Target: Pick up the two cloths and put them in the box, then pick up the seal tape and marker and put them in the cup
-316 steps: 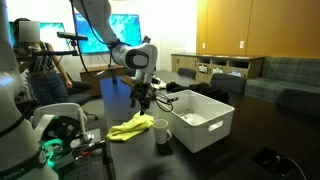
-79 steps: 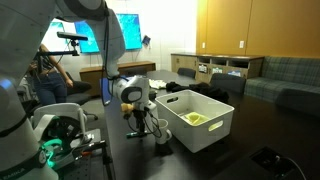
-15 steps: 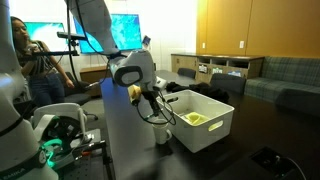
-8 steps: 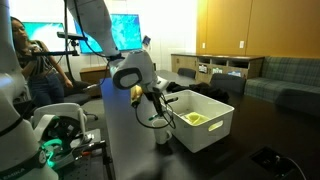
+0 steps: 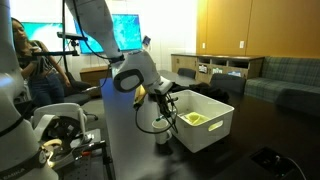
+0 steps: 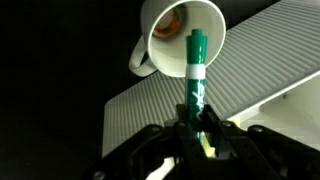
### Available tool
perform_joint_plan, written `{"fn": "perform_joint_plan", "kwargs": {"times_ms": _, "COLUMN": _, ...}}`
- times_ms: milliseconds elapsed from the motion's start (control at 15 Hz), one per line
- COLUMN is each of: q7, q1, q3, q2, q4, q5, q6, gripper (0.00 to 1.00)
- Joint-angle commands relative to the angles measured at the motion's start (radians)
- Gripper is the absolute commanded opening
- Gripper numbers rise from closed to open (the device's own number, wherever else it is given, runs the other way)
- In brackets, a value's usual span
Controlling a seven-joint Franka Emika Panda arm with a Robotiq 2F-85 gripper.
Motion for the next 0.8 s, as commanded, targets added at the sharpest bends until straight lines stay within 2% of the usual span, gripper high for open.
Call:
{"fn": "perform_joint_plan", "kwargs": {"times_ms": 0, "q7": 0.042, "q1": 0.133, "q3": -0.128, "q2": 0.029, "q4": -0.009, "q5": 0.021, "q6": 0.085, "gripper": 0.05}}
{"fn": "perform_joint_plan", "kwargs": {"times_ms": 333, "q7": 0.098, "q1": 0.349, "q3": -0.283, "q2": 0.098, "q4": 0.005, "q5": 0.111, "q6": 0.153, "gripper": 0.05}}
{"fn": "perform_joint_plan", "kwargs": {"times_ms": 733, "q7": 0.116, "q1": 0.579, "q3": -0.375, "q2": 0.169, "q4": 0.010, "q5": 0.335, "q6": 0.244, "gripper": 0.05}}
